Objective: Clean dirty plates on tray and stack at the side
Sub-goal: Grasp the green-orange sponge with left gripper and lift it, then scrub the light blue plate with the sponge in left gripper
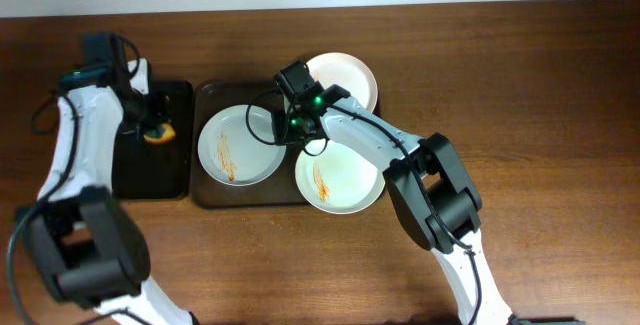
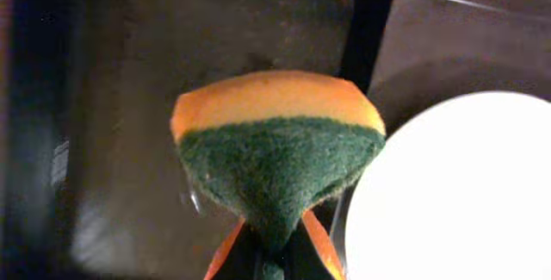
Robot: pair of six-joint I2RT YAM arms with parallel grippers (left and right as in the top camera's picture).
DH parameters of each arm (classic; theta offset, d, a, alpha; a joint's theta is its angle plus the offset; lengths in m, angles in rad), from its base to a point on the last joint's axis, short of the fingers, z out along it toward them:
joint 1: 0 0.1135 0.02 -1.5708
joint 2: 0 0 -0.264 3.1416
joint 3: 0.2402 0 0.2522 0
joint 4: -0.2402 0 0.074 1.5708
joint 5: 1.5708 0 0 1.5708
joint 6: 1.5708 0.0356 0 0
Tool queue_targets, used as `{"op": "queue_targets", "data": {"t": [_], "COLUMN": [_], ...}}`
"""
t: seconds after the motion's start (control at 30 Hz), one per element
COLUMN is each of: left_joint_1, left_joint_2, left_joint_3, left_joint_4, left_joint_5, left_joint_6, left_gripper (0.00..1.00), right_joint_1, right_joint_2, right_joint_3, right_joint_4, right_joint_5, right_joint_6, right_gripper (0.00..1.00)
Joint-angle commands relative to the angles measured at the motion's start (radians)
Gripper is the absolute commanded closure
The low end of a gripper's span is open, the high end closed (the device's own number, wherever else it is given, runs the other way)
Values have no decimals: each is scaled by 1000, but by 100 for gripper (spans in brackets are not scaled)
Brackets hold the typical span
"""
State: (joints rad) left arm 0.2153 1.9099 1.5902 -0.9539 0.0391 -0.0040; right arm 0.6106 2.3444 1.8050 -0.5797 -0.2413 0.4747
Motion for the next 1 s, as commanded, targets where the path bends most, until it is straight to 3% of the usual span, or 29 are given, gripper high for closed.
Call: {"op": "queue_targets", "data": {"t": [0.0,0.23,0.43,0.67,0.97], "left_joint_1": [1,1,-5,-133,-280], "left_joint_2": [-33,-33,-33,-21,201], "left_joint_3": [14,14,14,13,-6], "left_joint_4": [-43,-32,-25,-12,158], "left_joint_5": [-96,-77,106,148,106], "left_joint_6": [-10,-10,-10,-31,-150], "left_gripper": [99,99,99,99,99], "right_joint_1": [-3,-5,-32,-42,-42], "right_joint_2": [24,24,24,24,24], "right_joint_3": [12,14,14,14,13], "right_joint_4": [0,20,26,46,44], "right_joint_5": [5,-37,-44,-81,-81], "right_joint_6": [-3,-2,59,84,84], "right_gripper": [96,96,96,96,96]}}
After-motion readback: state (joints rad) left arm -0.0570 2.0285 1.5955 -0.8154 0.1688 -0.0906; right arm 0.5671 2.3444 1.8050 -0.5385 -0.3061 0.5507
